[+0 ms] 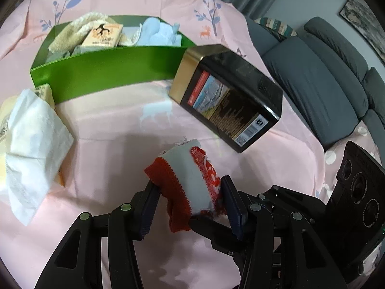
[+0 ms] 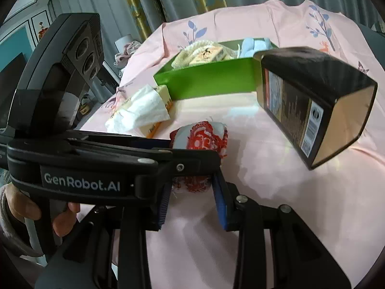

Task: Organize soft objects
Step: 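Carry the red-and-white packet into the green box and open the left gripper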

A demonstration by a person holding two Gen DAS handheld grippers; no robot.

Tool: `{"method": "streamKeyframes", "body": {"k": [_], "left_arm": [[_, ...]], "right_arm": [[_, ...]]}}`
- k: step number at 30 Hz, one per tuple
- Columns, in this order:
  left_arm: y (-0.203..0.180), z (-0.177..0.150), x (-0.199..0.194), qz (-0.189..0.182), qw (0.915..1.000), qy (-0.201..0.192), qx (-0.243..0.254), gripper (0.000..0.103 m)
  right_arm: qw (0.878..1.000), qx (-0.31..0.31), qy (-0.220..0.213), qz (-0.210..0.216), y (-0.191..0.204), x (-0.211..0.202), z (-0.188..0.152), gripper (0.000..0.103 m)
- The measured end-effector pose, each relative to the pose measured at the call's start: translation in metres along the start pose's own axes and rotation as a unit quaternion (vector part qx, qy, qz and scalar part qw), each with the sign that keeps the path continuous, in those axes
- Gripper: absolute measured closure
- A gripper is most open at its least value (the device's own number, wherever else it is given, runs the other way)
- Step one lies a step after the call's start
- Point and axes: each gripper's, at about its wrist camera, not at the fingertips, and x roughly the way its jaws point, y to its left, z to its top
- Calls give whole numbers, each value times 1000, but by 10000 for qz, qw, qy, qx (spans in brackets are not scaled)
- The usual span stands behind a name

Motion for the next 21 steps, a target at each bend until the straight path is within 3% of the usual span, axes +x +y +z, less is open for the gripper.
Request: {"method": "streamKeyframes", "body": {"k": [11, 21], "left_arm": [[11, 15, -16, 23, 9997, -244, -39, 51], [25, 83, -48, 333, 9954, -884, 139, 51]], "right_arm": [[9997, -191, -140, 28, 11, 4, 19, 70], [9966, -512, -643, -31, 20, 17, 89, 70]]}}
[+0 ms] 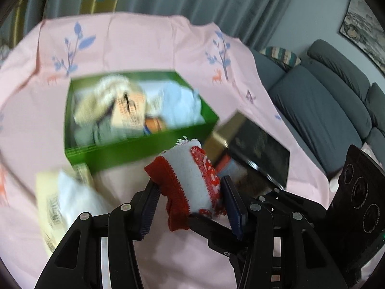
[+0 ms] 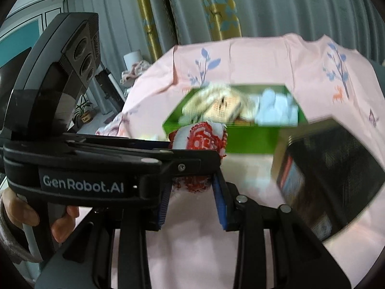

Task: Organize soft objects
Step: 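Carry the red-and-white packet into the green box and open the left gripper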

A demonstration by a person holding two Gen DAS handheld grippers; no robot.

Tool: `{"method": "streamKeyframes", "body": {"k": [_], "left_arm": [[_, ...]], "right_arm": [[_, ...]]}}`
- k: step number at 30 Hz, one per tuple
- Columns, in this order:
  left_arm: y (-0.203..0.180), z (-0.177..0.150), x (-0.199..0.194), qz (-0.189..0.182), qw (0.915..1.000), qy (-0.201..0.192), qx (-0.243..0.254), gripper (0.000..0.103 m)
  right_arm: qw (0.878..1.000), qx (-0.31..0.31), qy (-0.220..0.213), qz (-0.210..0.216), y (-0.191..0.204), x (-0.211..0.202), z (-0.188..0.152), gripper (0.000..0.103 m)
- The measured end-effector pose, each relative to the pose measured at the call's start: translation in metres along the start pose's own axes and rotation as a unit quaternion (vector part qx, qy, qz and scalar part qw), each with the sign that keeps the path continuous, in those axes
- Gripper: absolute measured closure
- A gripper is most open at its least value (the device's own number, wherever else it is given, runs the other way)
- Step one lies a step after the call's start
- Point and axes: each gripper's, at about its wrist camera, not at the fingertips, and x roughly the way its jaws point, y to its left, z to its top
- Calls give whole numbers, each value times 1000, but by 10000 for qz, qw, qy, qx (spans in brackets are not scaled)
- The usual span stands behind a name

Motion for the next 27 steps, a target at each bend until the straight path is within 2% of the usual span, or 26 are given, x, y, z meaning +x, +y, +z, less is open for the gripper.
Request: {"method": "streamKeyframes", "body": {"k": [9, 14, 27], "left_arm": [[7, 62, 10, 145, 9990, -355, 216, 51], [14, 95, 36, 180, 9993, -267, 192, 51], [36, 117, 100, 350, 9991, 207, 86, 51]], "right_arm": [[9994, -18, -290, -164, -19, 21, 62, 70], [9990, 261, -214, -309, -37, 45, 90, 70], [9950, 803, 292, -527, -72, 107, 99, 70]]}}
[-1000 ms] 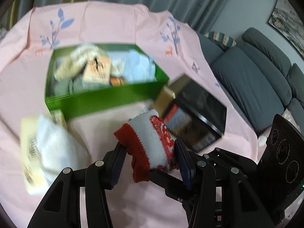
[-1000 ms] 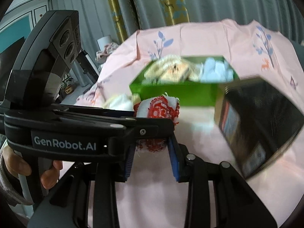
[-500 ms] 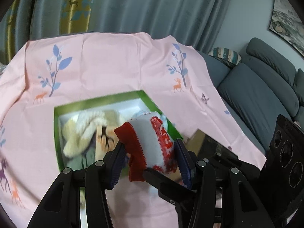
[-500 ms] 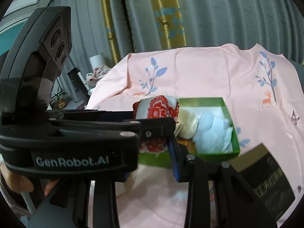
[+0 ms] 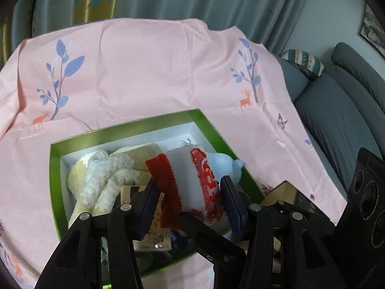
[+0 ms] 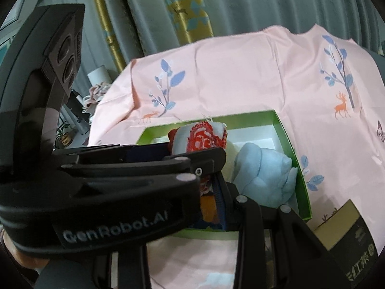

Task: Organize soft objects
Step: 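Carry the red-and-white packet into the green box and open the left gripper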

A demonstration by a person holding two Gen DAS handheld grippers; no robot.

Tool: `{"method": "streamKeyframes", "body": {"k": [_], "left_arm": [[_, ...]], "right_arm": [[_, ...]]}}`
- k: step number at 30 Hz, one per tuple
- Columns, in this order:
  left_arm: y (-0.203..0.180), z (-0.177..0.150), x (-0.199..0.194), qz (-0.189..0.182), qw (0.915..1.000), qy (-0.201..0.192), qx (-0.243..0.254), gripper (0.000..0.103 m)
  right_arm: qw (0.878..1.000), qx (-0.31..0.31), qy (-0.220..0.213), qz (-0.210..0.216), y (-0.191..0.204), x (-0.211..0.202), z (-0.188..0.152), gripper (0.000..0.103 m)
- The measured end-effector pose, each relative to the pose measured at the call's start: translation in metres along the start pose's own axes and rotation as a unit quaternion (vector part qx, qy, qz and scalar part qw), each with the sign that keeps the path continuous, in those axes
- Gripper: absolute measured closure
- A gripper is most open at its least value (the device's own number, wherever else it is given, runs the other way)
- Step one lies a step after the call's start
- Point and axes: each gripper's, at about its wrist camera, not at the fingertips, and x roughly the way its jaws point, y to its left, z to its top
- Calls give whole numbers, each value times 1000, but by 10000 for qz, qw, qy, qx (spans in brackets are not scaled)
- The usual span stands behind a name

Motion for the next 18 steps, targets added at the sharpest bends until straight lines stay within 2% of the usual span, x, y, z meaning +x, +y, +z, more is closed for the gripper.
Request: {"method": "streamKeyframes", "body": {"k": [7, 18], "left_arm": [[7, 0, 30, 239, 9995, 210, 64, 51], [26, -6, 55, 366, 9983, 434, -97, 51]], "right_arm": [[9984, 23, 457, -323, -7, 32, 2, 69], [9933, 45, 1063, -454, -15, 62, 4, 69]]}}
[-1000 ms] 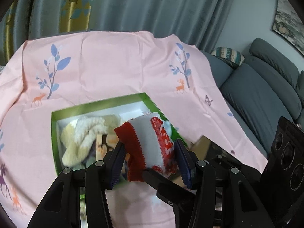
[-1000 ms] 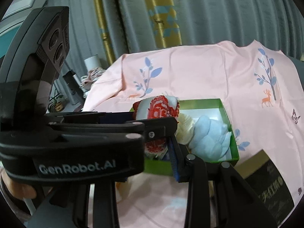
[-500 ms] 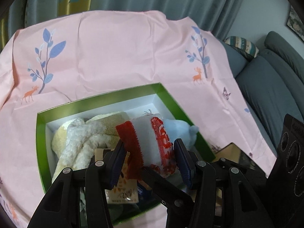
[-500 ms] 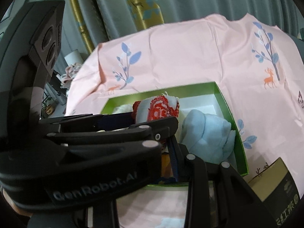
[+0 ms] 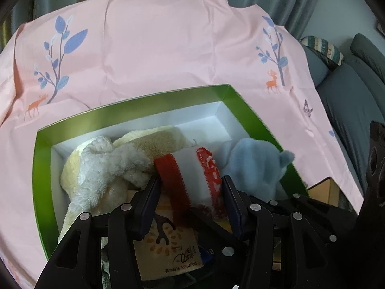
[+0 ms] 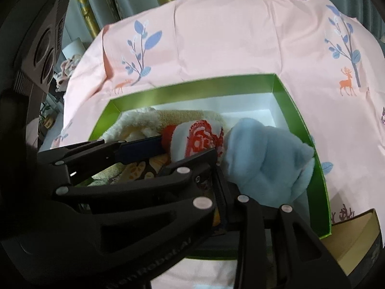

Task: Organize soft objects

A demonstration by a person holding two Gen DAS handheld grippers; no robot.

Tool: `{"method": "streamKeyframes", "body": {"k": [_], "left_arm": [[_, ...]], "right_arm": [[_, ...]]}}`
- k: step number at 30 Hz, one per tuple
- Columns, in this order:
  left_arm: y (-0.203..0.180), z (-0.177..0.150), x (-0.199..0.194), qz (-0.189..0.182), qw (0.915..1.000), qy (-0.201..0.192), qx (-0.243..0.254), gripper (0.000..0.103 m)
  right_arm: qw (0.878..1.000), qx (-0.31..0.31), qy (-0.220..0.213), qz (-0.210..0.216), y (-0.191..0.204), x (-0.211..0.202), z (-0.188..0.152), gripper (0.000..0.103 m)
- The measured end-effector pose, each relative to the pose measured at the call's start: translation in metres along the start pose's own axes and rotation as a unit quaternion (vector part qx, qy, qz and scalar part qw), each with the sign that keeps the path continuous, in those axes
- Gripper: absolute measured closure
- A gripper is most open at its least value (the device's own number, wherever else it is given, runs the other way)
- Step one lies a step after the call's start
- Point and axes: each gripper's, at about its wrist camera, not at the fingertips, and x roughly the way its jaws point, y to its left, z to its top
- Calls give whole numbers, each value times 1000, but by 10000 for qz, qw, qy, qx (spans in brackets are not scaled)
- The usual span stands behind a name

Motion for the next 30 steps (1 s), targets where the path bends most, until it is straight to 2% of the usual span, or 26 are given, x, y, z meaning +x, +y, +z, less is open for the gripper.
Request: {"method": "streamKeyframes", "body": {"k": [7, 11, 14, 16, 18, 23, 27, 30], "left_arm": [[3, 0, -7, -38, 9997, -22, -235, 50], [1, 0, -21, 153, 9996, -155, -154, 36], [-2, -3, -31, 293, 9993, -234, -53, 35], [-2, -4, -36, 356, 9991, -219, -55, 30], [-1, -7, -46, 407, 9986, -332, -58, 15], [5, -10, -63, 676, 9964, -492, -110, 15], [10, -17, -78, 808, 9948, -601, -144, 15], [9, -24, -87, 908, 9937, -652, -93, 15]], "right_arm": [[9999, -77, 94, -28, 3, -4, 4, 69], [9999, -124, -2, -118, 4, -14, 2, 54], [9996, -215, -59, -151, 8, -20, 1, 51], [9994, -276, -98, -185, 11, -24, -1, 47], [9994, -286, -143, -155, 12, -28, -2, 40], [9988, -334, -212, -292, 16, -39, -7, 33], [9970, -408, -346, -556, 19, -54, -13, 11], [9962, -397, -426, -646, 20, -67, -18, 5]]}}
